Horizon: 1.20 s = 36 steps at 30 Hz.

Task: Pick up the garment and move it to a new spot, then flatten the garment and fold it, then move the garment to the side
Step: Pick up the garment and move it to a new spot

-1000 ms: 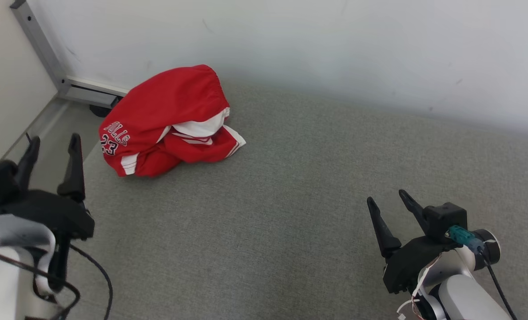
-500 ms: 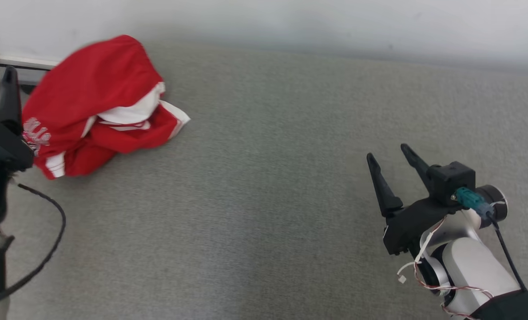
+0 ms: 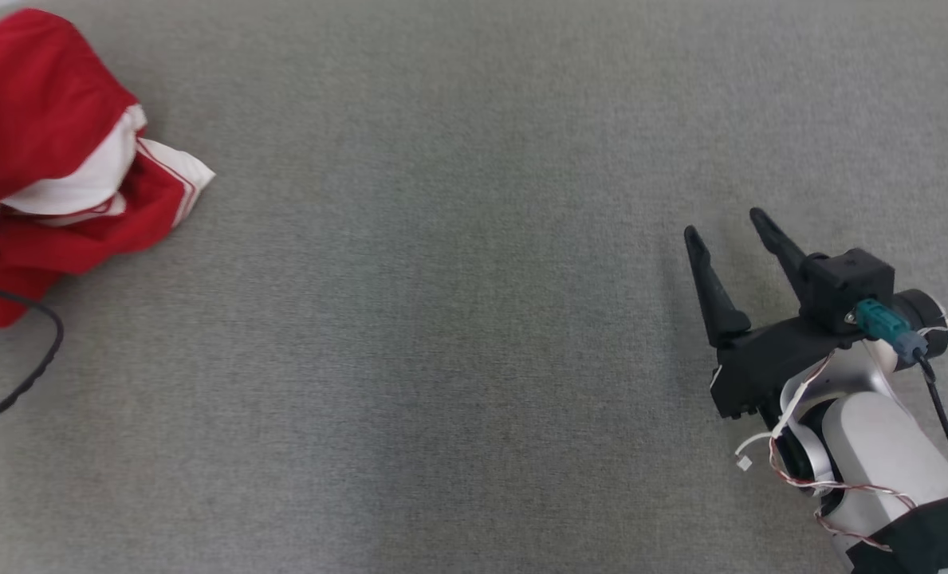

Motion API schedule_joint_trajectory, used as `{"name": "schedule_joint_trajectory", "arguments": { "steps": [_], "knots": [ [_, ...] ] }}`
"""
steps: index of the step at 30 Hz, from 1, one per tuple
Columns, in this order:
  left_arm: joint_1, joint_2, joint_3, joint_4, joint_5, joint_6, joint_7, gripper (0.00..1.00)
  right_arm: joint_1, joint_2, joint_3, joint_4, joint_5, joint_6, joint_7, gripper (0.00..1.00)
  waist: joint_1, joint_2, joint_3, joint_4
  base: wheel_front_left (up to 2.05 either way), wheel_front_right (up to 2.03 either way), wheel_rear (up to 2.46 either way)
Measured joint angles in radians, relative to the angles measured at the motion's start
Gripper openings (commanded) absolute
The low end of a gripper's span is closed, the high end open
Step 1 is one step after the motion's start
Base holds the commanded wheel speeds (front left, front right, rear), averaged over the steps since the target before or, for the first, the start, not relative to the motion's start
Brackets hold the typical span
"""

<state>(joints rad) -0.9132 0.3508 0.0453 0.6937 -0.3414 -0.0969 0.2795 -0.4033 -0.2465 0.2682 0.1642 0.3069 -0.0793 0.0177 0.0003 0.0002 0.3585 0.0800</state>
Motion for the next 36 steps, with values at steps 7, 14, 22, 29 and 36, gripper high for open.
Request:
{"name": "schedule_joint_trajectory", "arguments": {
  "steps": [7, 14, 22, 29, 36],
  "knots": [
    [-0.038, 0.002, -0.051, 0.135, 0.038, 0.008, 0.047, 1.0, -0.034, -0.003, -0.012, 0.004, 0.0, -0.001, -0.001, 1.0, 0.0, 0.0, 0.062, -0.038, 0.0, 0.0, 0.0],
    [-0.06, 0.017, -0.081, 0.2, 0.086, 0.024, 0.054, 0.0, -0.036, -0.003, -0.013, 0.012, 0.0, -0.001, -0.001, 1.0, -0.0002, 0.0, 0.082, -0.051, 0.0, 0.0, 0.0],
    [-0.102, 0.015, -0.106, 0.251, 0.1, 0.025, 0.019, 0.0, -0.036, -0.004, -0.016, 0.039, 0.0, -0.001, -0.01, 1.0, -0.0003, -0.0001, 0.066, -0.042, 0.0, 0.0, 0.0],
    [-0.143, 0.001, -0.127, 0.263, 0.123, 0.016, -0.041, 0.0, -0.036, 0.012, -0.01, 0.081, 0.003, 0.0, -0.028, 1.0, -0.0003, -0.0001, 0.025, -0.033, 0.0, 0.0, 0.0],
    [-0.177, -0.016, -0.154, 0.245, 0.127, -0.004, -0.111, 0.0, -0.028, 0.027, -0.011, 0.126, 0.027, 0.002, -0.046, 1.0, -0.0004, -0.0002, -0.034, -0.028, 0.0, 0.0, 0.0]
  ]
}}
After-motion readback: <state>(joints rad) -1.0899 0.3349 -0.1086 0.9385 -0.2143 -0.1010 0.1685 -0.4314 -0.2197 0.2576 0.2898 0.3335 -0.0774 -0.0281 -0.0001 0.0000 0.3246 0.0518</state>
